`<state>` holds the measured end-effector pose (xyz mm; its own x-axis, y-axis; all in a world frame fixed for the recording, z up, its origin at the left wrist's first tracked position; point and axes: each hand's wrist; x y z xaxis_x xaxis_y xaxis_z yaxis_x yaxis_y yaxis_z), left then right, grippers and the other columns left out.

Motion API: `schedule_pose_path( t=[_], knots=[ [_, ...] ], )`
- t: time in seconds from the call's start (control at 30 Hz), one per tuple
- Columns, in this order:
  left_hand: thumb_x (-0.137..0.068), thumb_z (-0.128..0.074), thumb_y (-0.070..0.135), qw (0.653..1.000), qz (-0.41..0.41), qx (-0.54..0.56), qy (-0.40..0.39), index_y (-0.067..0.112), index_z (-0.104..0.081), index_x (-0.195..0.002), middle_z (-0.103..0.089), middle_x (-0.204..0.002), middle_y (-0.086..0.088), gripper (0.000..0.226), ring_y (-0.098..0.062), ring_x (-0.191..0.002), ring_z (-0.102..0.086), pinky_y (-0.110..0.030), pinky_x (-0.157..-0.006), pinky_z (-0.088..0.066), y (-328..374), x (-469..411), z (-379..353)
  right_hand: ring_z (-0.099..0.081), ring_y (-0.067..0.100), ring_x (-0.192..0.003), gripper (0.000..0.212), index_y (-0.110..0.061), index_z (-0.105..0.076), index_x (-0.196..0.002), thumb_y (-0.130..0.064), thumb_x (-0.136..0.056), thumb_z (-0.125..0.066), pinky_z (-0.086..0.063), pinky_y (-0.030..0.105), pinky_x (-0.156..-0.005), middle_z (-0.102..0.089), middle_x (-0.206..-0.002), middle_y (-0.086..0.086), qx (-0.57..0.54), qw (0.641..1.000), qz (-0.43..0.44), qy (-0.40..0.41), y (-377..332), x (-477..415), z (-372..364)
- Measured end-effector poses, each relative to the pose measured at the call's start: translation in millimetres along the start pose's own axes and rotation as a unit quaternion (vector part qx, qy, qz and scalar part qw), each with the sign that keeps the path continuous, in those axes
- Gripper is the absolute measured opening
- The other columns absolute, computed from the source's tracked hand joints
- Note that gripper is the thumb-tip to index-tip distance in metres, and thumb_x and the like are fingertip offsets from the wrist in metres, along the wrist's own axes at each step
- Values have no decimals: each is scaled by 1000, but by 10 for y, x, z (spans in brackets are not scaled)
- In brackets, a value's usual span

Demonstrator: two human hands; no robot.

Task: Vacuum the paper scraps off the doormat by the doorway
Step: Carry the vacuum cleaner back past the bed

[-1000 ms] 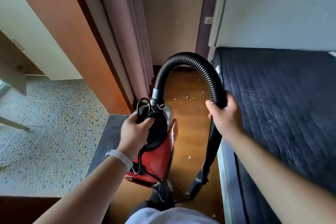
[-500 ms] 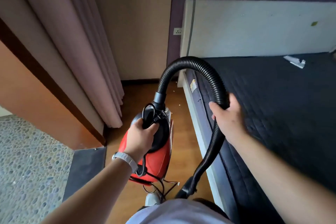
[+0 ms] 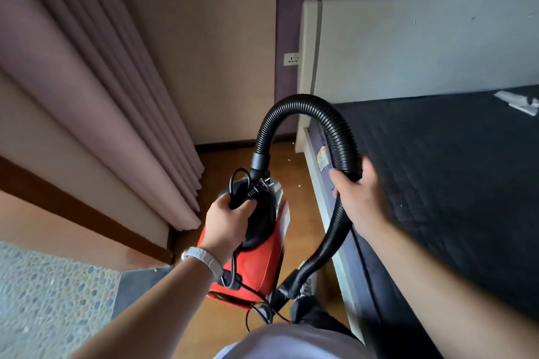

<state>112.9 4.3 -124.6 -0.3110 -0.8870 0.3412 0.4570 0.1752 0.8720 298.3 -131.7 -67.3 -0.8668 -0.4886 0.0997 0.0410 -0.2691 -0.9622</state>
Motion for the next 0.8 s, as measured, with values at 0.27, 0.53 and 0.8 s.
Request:
schedule_pose_path(
  t=[0.27, 0.53, 0.8],
  knots=[
    [-83, -71, 25, 998, 25, 1, 66, 14, -61, -80, -60, -57, -3, 15, -20, -43, -53, -35, -47, -47, 746, -950, -509, -52, 0, -43, 16, -12, -56, -100, -10, -91, -68, -43, 14, -42, -59, -69, 7, 0, 997, -11, -71, -129, -1313, -242],
    [-84, -71, 24, 994, 30, 47, 91, 17, -64, -86, -61, -62, 2, 11, -17, -48, -57, -27, -48, -46, 1270, -1742, -783, -55, -2, -46, 17, -14, -55, -103, -15, -92, -68, -44, 12, -43, -61, -71, 4, -22, 995, -10, -94, -343, -2318, -595],
    [-84, -73, 23, 995, 57, 60, 50, 17, -61, -82, -58, -60, 1, 13, -18, -49, -54, -30, -50, -46, 1270, -2744, -977, -59, 10, -52, 24, -29, -56, -95, -10, -90, -69, -49, 26, -50, -61, -65, -1, -2, 998, -6, -68, -335, -3100, -1047]
  ],
)
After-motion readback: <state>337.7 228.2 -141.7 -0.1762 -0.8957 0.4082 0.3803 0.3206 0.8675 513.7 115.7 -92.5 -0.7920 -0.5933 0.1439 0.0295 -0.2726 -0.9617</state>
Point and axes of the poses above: each hand's wrist, its own x-axis away from the middle knuckle, its own z-axis out of the back of the hand, y = z × x
